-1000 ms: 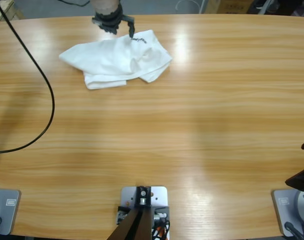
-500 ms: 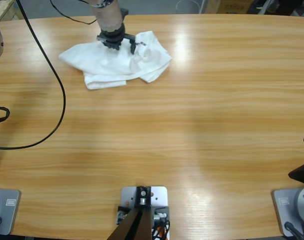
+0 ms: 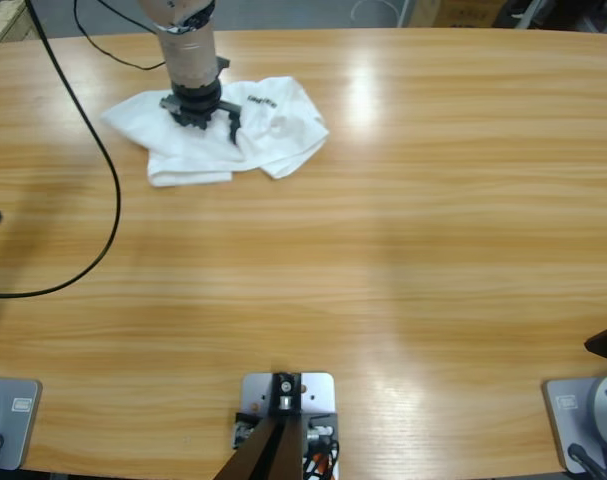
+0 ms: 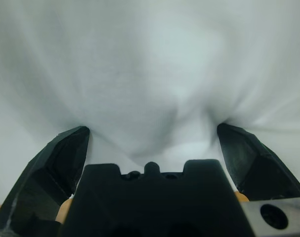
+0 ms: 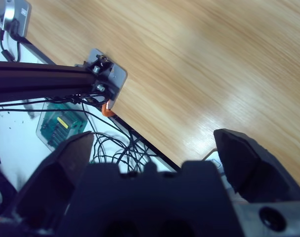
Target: Fold clothes
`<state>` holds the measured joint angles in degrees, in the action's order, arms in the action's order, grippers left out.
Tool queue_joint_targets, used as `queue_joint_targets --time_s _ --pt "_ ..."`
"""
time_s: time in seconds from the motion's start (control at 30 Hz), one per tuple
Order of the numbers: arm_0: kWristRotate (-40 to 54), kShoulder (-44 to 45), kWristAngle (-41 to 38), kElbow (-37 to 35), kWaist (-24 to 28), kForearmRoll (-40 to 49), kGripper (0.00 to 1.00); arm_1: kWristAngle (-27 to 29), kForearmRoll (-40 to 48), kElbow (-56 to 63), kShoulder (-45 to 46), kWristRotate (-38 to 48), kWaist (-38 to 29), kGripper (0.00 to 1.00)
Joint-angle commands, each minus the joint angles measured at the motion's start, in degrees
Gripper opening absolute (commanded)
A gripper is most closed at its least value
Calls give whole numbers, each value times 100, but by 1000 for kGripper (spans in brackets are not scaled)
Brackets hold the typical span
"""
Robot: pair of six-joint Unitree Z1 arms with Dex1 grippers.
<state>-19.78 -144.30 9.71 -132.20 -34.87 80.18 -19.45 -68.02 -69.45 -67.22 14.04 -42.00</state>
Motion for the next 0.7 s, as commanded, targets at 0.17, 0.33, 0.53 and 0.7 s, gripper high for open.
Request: queue_joint_targets --time_s 0.17,0.33,0.53,0.7 --pt "29 780 -30 3202 1112 -1653 1000 -50 131 125 165 72 -54 1000" --pt "185 1009 -21 3207 1779 -1651 1000 -50 114 163 255 72 -52 1000" --pt "212 1464 82 3095 2700 -1637 1000 -50 170 278 332 90 -52 1000" --pt "358 1489 21 2766 3148 -1612 1000 -42 211 339 383 90 -49 1000"
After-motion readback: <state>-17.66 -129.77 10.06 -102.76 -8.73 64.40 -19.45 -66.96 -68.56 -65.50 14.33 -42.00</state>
